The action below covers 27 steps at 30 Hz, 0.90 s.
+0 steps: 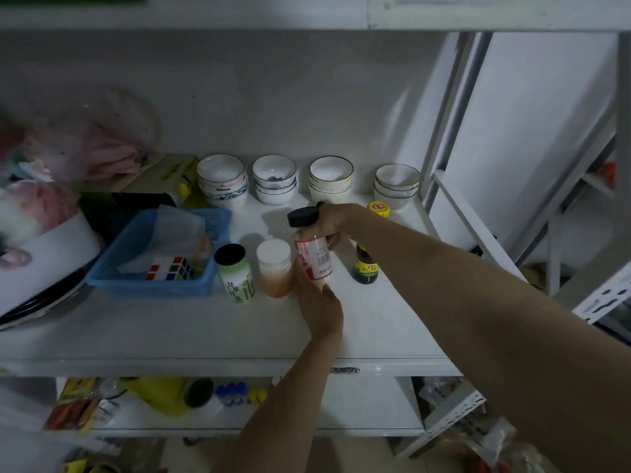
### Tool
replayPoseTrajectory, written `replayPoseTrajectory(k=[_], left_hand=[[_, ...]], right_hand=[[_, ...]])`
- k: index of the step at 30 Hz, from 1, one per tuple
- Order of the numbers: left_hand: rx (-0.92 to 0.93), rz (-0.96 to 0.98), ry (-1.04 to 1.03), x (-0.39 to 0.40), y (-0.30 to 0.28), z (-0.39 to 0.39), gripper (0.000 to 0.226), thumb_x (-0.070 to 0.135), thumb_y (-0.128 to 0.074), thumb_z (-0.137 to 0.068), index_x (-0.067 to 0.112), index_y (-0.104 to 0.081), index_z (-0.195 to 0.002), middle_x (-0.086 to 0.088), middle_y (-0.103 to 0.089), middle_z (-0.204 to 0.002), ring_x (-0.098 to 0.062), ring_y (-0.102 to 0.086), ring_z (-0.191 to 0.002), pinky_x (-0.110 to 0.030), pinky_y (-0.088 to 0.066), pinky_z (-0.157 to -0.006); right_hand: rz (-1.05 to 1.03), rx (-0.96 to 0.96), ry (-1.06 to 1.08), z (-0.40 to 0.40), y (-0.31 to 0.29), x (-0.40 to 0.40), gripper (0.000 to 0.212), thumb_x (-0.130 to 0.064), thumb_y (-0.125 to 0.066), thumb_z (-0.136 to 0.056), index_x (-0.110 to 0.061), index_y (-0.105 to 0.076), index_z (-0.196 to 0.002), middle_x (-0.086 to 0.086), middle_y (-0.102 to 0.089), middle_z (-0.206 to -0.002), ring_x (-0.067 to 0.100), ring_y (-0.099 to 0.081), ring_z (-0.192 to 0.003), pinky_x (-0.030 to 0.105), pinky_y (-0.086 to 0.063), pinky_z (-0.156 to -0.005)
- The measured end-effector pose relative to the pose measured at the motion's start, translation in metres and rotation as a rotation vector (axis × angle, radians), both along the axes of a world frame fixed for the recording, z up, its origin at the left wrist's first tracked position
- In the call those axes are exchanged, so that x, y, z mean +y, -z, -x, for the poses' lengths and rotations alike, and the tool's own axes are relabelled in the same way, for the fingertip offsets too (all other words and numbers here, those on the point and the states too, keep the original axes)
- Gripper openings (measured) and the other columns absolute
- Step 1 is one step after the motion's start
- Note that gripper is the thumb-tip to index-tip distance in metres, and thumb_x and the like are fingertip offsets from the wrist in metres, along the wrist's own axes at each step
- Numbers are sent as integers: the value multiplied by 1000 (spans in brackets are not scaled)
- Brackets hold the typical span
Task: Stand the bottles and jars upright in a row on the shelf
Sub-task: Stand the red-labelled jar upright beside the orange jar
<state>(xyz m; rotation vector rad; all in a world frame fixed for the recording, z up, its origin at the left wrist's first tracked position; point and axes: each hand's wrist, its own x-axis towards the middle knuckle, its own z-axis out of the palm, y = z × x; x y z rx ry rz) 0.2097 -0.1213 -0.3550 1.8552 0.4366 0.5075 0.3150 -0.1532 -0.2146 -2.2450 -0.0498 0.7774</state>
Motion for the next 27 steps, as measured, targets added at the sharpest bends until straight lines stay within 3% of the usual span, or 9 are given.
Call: replayPoseTrajectory(k=[4, 6, 10, 13, 15, 18, 22, 27], left_hand=[[8, -82, 61, 0, 2, 8, 71, -9, -55, -83, 2, -26, -147, -17, -31, -154, -29, -29, -144, -42, -27, -119], [51, -104, 78, -1, 4, 9, 68, -5, -54, -85, 3, -28, -147, -17, -33, -153, -30, -31, -143, -43, -29, -119], [150, -126, 104, 0, 4, 12, 63, -1, -53, -88, 6, -29, -146, -15, -36, -151, -28, -35, -141, -35, -30, -116], [176, -138, 99, 0, -1, 14, 60, -1, -53, -88, 5, -32, -144, -16, -38, -150, -28, -36, -140, -33, -30, -115], [200, -141, 96, -1, -3, 14, 58, 0, -54, -89, 3, -33, -143, -17, -39, -149, -28, -37, -139, -32, -31, -115], [216, -111, 99, -1, -4, 16, 56, 2, -52, -90, 4, -35, -143, -16, -40, -148, -28, -39, -137, -32, -32, -114], [231, -65, 97, -2, -8, 15, 57, 4, -52, -91, 5, -32, -145, -15, -38, -150, -27, -40, -138, -32, -33, -113], [251, -33, 73, -4, -11, 13, 60, 6, -51, -92, 3, -28, -147, -16, -32, -153, -29, -34, -141, -35, -30, -117]], right_hand=[[88, 30, -31, 3, -19, -1, 70, -10, -77, -79, 5, -41, -137, 22, -59, -132, 35, -59, -121, 44, -49, -103], [147, 38, -69, 5, -23, -2, 73, -8, -78, -78, 5, -40, -139, 23, -56, -136, 36, -58, -123, 45, -49, -103], [288, 4, -138, 9, -29, 1, 79, -28, -79, -78, 0, -40, -140, 19, -54, -139, 36, -58, -121, 44, -50, -102], [478, -191, -206, 17, -39, 3, 78, -48, -74, -78, -2, -46, -135, 15, -57, -134, 34, -61, -116, 43, -51, -100], [562, -322, -240, 24, -45, 3, 77, -51, -70, -80, 0, -48, -134, 14, -56, -134, 33, -60, -117, 41, -51, -99], [585, -375, -265, 29, -47, 5, 74, -46, -72, -81, 0, -47, -133, 15, -55, -134, 33, -61, -113, 40, -53, -95], [565, -398, -298, 25, -46, 7, 70, -41, -77, -77, 0, -50, -128, 15, -58, -126, 29, -57, -90, 39, -56, -89], [548, -422, -406, 17, -42, 9, 61, -34, -77, -75, -3, -57, -124, 14, -63, -122, 30, -64, -102, 40, -58, -85]])
